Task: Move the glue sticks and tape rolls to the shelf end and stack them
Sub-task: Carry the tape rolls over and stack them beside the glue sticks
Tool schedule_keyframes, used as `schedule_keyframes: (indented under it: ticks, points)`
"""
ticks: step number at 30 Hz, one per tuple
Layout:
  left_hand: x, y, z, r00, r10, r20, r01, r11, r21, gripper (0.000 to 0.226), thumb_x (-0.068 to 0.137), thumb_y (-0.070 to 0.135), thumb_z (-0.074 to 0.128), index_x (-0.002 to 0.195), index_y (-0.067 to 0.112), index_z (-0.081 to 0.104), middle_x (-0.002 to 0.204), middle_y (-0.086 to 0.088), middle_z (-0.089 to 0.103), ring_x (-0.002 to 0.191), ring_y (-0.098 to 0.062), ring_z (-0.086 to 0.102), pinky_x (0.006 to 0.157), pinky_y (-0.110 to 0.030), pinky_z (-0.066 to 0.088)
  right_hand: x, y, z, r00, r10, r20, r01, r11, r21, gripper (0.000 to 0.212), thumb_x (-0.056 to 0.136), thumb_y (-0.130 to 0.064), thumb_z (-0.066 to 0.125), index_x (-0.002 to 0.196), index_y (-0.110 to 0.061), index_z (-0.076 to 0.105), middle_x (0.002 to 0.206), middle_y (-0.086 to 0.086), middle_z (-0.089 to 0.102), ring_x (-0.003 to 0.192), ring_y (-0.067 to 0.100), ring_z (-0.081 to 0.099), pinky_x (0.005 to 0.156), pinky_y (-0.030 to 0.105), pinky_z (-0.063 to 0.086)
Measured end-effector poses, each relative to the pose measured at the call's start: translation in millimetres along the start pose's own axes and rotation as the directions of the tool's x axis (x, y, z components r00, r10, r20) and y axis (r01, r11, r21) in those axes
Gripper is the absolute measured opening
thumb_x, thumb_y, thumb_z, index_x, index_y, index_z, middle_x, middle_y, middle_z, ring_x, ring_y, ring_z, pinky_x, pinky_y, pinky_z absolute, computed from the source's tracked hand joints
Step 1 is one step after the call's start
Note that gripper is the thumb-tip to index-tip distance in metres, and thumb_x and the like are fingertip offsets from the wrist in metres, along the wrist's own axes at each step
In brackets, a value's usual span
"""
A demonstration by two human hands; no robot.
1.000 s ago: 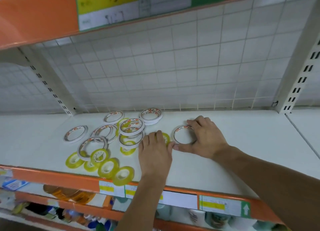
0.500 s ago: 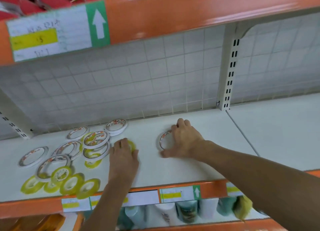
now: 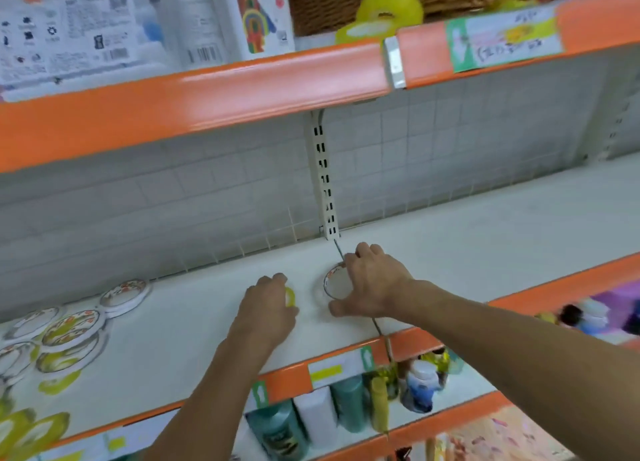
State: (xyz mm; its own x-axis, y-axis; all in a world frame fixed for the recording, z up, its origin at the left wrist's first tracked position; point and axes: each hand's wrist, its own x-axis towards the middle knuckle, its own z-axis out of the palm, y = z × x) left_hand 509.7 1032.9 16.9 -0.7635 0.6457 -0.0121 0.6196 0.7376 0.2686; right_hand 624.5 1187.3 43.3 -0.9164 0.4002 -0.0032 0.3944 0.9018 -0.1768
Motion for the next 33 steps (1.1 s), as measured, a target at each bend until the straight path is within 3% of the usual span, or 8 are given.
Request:
schedule_keyframes:
  ticks: [10,21,25,33]
  points:
    - [-5,151,43,0.969,0.239,0.062,-0.24,0.971,-0.001,0.054,0.092,0.032,0.064,0.14,0.018,0.044,0.131,-0.008,0.051,0.12,-0.025,0.052,0.096,-0.034,0.044,-78,121,-15,0.986,0.163,-0.034,-0.163,0.986,-0.02,0.083,0.075,-0.068,0.063,0.136,-0.015,0.045,0.129,0.007,0.047,0.12,0.027,0.044,0.096,0.04,0.044]
    - [-14,278,73,0.897,0.429,0.104,-0.429,0.903,-0.025,0.046,0.092,0.036,0.061,0.133,0.02,0.049,0.13,-0.003,0.053,0.119,-0.022,0.052,0.093,-0.029,0.041,-144,232,-30,0.94,0.327,-0.096,-0.325,0.945,0.038,0.077,0.072,-0.07,0.064,0.122,-0.013,0.051,0.115,0.006,0.049,0.107,0.024,0.046,0.087,0.036,0.046]
    - [-12,320,86,0.86,0.491,0.139,-0.492,0.87,-0.029,0.045,0.091,0.036,0.062,0.132,0.021,0.05,0.13,-0.003,0.053,0.118,-0.021,0.052,0.093,-0.029,0.042,-169,271,-36,0.906,0.404,-0.122,-0.399,0.915,0.064,0.074,0.072,-0.068,0.065,0.119,-0.012,0.053,0.113,0.007,0.05,0.105,0.025,0.048,0.082,0.034,0.043]
    - [5,404,103,0.743,0.653,0.145,-0.652,0.755,-0.06,0.052,0.091,0.038,0.062,0.137,0.021,0.048,0.131,-0.004,0.054,0.12,-0.022,0.053,0.094,-0.029,0.043,-205,340,-47,0.81,0.564,-0.162,-0.548,0.825,0.137,0.08,0.07,-0.068,0.066,0.127,-0.015,0.052,0.119,0.006,0.049,0.113,0.026,0.046,0.09,0.036,0.045]
